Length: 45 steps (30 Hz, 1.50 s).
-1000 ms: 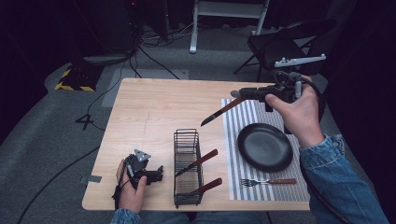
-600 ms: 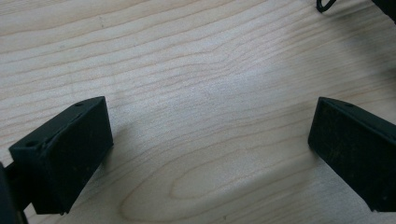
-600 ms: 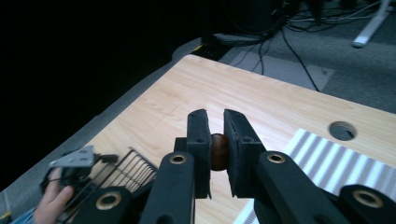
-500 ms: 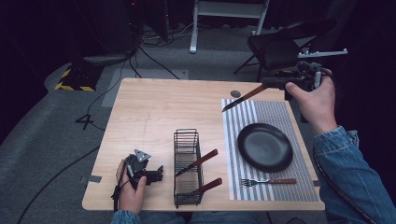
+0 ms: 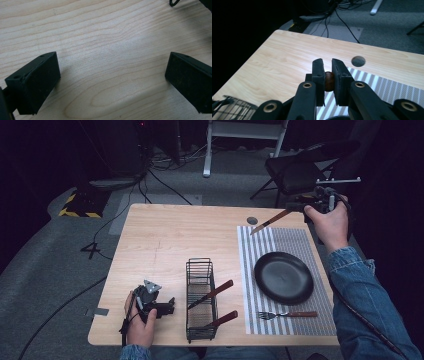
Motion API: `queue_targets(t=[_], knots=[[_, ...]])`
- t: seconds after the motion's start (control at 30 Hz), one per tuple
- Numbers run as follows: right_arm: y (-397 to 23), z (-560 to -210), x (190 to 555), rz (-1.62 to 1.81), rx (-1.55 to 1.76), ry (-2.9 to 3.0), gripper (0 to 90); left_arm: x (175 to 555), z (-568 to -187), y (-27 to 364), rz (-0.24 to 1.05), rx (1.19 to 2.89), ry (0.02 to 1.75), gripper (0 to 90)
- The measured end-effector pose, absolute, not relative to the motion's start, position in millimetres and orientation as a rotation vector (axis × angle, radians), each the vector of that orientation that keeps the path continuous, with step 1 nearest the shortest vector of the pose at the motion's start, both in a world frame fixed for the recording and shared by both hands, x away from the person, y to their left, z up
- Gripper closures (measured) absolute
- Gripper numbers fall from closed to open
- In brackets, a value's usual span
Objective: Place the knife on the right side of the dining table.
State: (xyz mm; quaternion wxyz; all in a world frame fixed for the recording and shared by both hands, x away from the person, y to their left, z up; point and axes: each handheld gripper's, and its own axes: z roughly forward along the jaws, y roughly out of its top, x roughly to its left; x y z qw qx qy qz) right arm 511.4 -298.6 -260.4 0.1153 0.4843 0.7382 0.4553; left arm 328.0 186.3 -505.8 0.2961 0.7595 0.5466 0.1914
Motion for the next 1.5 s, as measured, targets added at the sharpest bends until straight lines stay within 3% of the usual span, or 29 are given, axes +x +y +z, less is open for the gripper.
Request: queue_targets(t=[0.57,1.1,1.5], knots=[[-305.8,-319.3,535.2,1.232,1.542,2.156,81.5,328.0,-505.8,186.3,0.509,2.020,1.454,0.0],[-309.8,-335.4,538.3,1.202,1.603,2.130,80.7,328.0,-505.8,186.3,0.510,2.021,1.454,0.0],[-318.6,-346.8,536.4,1.055,1.563,2.073,73.6,326.9,-505.9,185.2,0.518,2.013,1.463,0.3]])
